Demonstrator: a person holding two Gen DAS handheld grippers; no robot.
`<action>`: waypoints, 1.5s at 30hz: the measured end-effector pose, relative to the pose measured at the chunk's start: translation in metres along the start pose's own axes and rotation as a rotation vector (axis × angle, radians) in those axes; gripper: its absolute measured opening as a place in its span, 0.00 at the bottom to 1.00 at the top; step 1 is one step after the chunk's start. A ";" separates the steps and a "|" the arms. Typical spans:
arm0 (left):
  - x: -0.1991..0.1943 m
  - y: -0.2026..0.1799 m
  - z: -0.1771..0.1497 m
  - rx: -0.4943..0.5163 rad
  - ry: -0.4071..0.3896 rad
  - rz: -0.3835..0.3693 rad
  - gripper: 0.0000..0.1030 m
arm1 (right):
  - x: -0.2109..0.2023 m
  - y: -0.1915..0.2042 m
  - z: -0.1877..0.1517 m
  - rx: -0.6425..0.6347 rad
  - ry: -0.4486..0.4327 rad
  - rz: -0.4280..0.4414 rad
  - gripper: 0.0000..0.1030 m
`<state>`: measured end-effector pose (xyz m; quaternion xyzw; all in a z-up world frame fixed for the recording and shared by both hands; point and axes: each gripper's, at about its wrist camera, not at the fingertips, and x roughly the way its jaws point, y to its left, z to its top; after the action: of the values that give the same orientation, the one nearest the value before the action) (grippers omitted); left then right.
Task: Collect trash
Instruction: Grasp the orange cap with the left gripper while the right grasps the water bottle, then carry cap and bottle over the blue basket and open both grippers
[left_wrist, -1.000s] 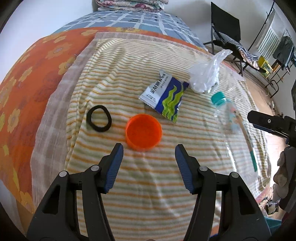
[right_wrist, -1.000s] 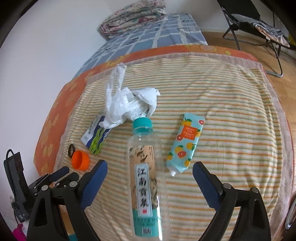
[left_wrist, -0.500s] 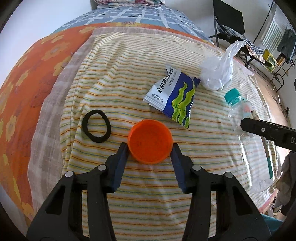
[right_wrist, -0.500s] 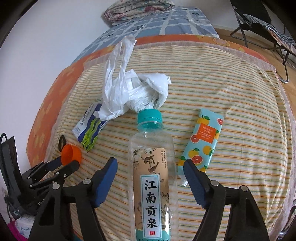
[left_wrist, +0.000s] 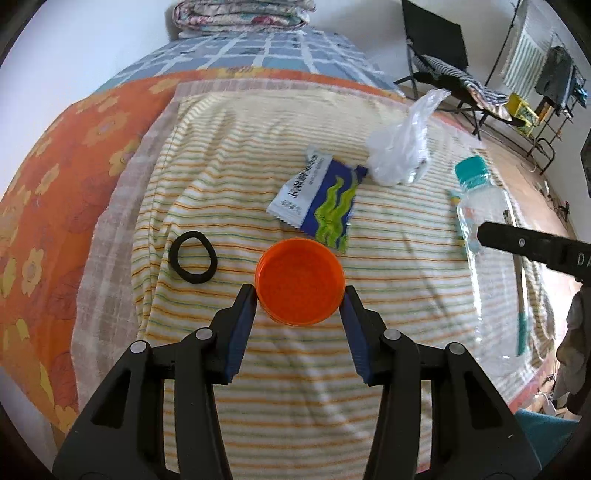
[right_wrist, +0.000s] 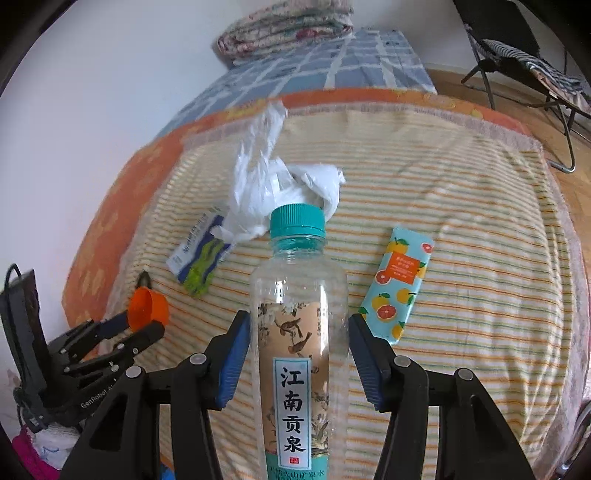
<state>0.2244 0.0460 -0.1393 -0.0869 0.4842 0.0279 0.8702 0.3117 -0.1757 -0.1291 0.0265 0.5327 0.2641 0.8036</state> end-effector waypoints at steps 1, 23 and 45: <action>-0.005 -0.001 -0.002 -0.005 -0.003 -0.012 0.46 | -0.006 0.000 -0.002 0.003 -0.014 0.009 0.54; -0.098 -0.035 -0.054 0.135 -0.115 -0.038 0.46 | -0.105 0.045 -0.081 -0.144 -0.194 0.015 0.54; -0.126 -0.057 -0.165 0.232 -0.055 -0.084 0.46 | -0.131 0.080 -0.196 -0.246 -0.179 0.056 0.54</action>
<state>0.0266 -0.0350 -0.1106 -0.0052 0.4559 -0.0621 0.8878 0.0709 -0.2134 -0.0772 -0.0340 0.4216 0.3462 0.8374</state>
